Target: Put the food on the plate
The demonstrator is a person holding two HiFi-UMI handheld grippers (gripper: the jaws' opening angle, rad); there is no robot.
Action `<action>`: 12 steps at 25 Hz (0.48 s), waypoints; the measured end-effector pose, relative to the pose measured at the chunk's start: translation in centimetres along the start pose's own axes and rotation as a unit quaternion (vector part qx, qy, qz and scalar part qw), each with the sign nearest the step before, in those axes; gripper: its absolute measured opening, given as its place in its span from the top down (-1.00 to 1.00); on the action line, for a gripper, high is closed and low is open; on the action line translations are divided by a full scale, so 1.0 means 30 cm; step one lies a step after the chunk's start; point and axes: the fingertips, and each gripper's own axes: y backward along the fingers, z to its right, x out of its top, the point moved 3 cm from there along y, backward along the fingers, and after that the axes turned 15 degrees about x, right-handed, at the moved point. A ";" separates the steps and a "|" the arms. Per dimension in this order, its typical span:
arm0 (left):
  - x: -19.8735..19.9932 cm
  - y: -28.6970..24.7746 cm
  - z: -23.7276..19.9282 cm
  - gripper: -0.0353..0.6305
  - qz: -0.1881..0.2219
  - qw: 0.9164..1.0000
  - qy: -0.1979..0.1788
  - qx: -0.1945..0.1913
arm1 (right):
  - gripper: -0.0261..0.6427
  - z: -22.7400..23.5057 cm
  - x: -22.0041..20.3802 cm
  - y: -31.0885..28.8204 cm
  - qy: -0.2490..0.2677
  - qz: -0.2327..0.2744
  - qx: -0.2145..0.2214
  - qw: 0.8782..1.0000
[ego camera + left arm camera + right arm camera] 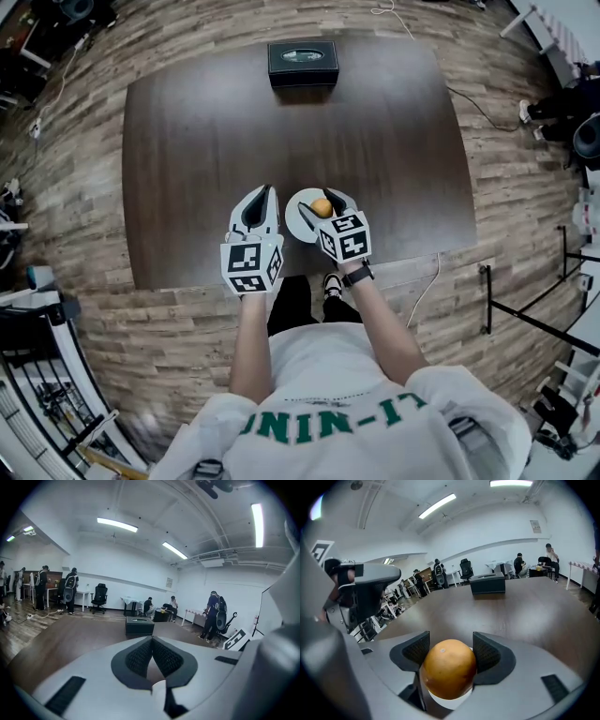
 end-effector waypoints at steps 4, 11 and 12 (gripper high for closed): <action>-0.049 -0.025 -0.016 0.85 -0.014 1.000 0.004 -0.003 | 0.03 0.037 -0.072 -0.052 -0.009 -0.026 -0.008 1.000; -0.114 -0.040 -0.048 0.85 -0.033 0.999 0.024 -0.005 | 0.02 0.068 -0.137 -0.124 0.005 -0.060 -0.030 0.998; -0.122 -0.040 -0.053 0.85 -0.035 0.999 0.026 -0.005 | 0.02 0.069 -0.132 -0.133 0.006 -0.059 -0.031 0.998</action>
